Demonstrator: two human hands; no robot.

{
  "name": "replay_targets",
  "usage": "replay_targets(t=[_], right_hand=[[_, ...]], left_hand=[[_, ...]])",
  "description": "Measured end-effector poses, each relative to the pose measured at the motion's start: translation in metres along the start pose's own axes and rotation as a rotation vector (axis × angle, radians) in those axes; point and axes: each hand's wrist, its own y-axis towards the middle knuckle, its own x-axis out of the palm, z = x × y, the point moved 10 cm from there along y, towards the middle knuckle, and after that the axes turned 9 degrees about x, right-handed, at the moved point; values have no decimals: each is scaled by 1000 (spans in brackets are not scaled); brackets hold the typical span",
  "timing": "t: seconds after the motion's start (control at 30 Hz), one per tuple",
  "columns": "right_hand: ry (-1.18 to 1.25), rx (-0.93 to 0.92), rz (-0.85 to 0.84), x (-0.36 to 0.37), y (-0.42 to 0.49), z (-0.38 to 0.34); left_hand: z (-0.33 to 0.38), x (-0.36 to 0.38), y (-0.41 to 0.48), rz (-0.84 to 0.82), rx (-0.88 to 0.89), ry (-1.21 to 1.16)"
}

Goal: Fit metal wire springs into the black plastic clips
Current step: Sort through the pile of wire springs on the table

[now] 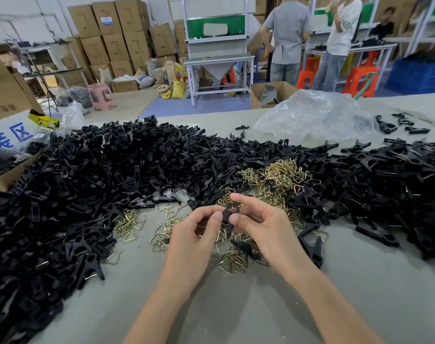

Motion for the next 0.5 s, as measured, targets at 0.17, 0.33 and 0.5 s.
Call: replay_targets(t=[0.17,0.33,0.5], right_hand=[[18,8,-12,-2,1,1],[35,11,-12,-1,1,1],[36,2,-22,0,0,-2]], left_hand=[[-1,-5,0,38,-35,-75],[0,-3,-1,13,-19,-40],[1,-3,0,4,6,13]])
